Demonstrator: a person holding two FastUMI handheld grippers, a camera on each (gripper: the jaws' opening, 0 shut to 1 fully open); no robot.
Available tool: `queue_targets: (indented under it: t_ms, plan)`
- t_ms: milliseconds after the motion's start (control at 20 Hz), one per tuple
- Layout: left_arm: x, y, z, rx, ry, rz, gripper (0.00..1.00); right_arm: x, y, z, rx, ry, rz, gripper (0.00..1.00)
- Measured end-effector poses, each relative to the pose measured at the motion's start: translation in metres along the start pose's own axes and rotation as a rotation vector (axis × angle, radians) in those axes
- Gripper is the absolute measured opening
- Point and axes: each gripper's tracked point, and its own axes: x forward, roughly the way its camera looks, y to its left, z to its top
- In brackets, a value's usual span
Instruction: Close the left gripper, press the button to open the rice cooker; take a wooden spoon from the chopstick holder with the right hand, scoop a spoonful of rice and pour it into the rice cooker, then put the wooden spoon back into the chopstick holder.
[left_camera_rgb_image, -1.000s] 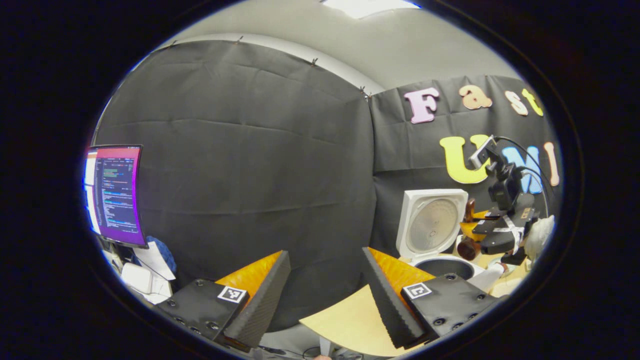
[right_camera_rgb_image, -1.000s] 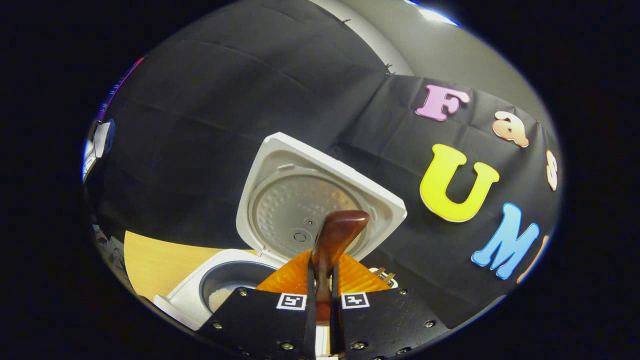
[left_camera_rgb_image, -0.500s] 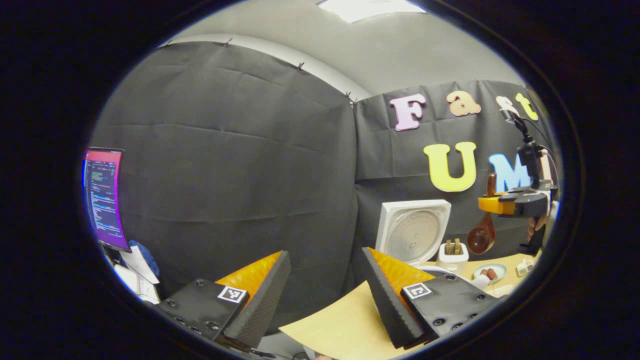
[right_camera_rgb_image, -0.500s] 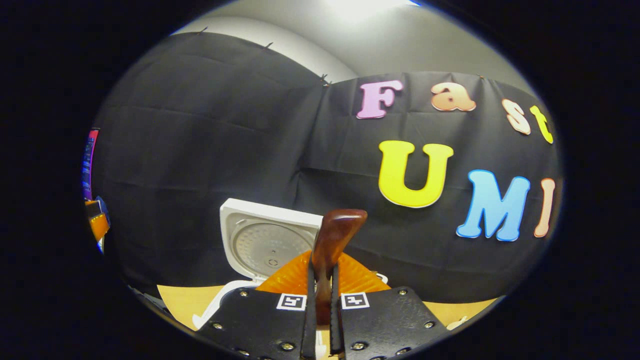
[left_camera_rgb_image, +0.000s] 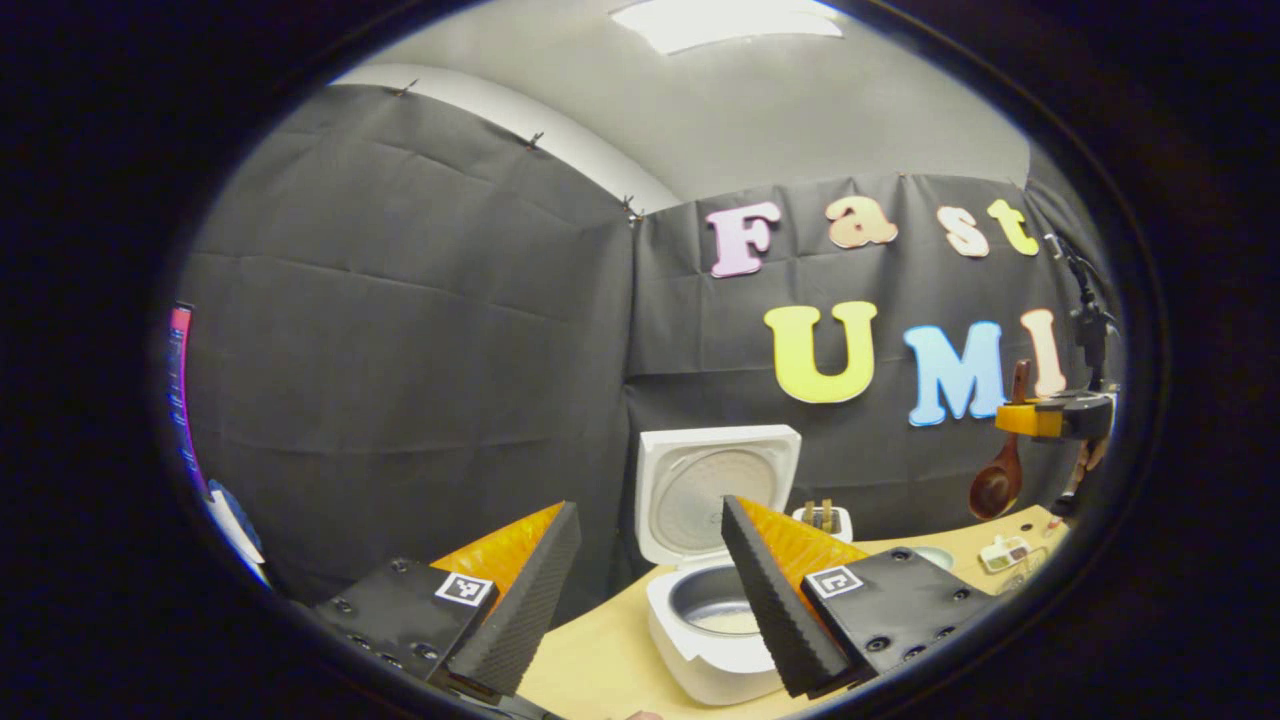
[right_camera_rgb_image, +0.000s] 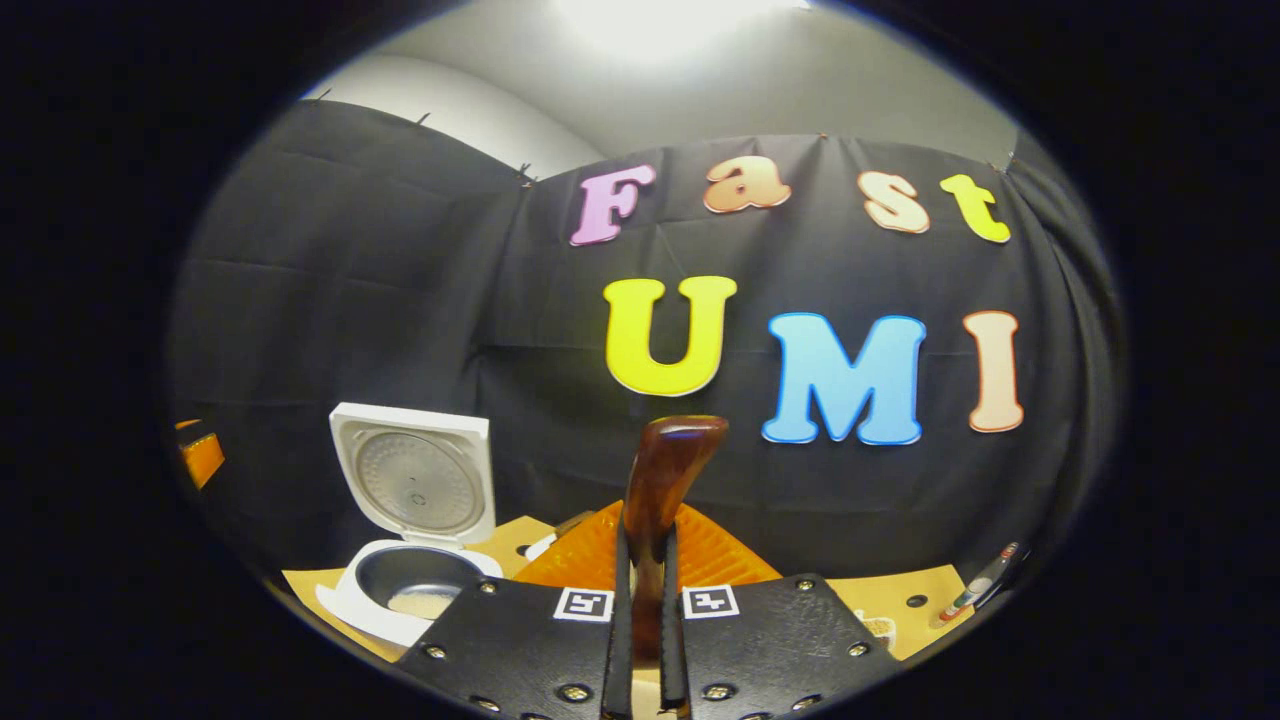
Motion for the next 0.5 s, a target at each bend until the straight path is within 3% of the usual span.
queue_targets:
  t_ms: [100,150,200,500]
  plan:
    - [0.002,-0.023,0.003,-0.007,-0.001,-0.033,1.0,-0.011,-0.031,-0.011,0.024,0.017,-0.045,0.11]
    - [0.002,-0.034,0.005,-0.008,-0.003,-0.047,1.0,-0.017,-0.047,-0.017,0.031,0.026,-0.064,0.16]
    - [0.002,-0.044,0.008,-0.008,-0.006,-0.058,1.0,-0.02,-0.062,-0.023,0.035,0.037,-0.085,0.11]
    - [0.0,-0.096,0.009,0.005,0.0,-0.126,1.0,-0.054,-0.137,-0.06,0.077,0.102,-0.199,0.11]
